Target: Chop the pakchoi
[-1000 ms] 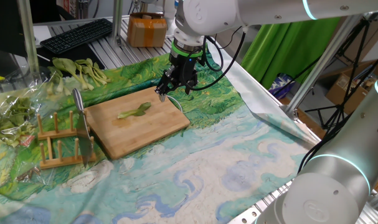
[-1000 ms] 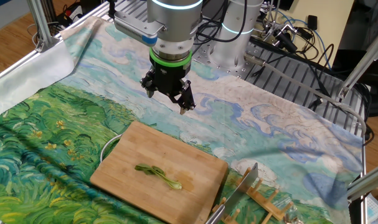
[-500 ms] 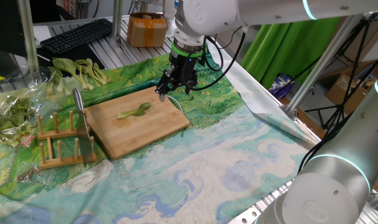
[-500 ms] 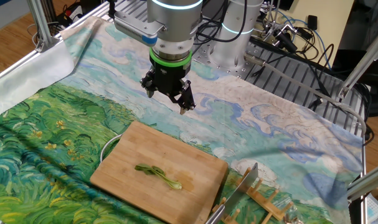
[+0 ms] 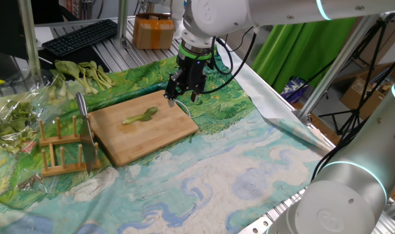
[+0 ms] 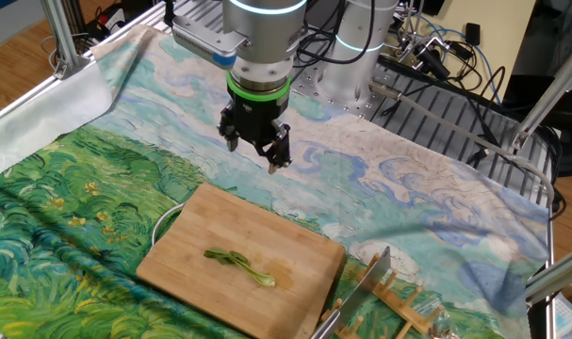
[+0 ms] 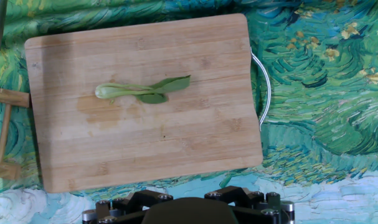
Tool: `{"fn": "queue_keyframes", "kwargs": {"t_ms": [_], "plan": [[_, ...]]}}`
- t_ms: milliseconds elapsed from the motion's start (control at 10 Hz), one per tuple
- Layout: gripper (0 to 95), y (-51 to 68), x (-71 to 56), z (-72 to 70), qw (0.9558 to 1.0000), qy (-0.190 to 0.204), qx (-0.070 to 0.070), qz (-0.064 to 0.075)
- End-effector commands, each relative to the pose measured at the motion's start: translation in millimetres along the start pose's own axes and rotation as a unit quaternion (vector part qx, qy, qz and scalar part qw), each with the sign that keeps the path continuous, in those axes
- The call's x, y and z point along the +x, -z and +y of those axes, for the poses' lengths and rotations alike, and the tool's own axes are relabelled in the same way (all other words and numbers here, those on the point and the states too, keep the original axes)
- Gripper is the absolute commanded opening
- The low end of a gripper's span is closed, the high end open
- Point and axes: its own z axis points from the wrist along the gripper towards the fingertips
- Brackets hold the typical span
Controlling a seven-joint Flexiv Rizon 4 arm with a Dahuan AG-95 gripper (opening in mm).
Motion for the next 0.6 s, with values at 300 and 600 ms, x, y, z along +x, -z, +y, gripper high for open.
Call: {"fn": "queue_keyframes", "kwargs": {"t_ms": [300, 600], "plan": [[0.0, -0.6, 1.2, 1.6, 0.9998, -0.020, -0.002, 0.001], [0.0, -0.8, 1.9, 2.3, 0.9998, -0.021, -0.003, 0.001]]}}
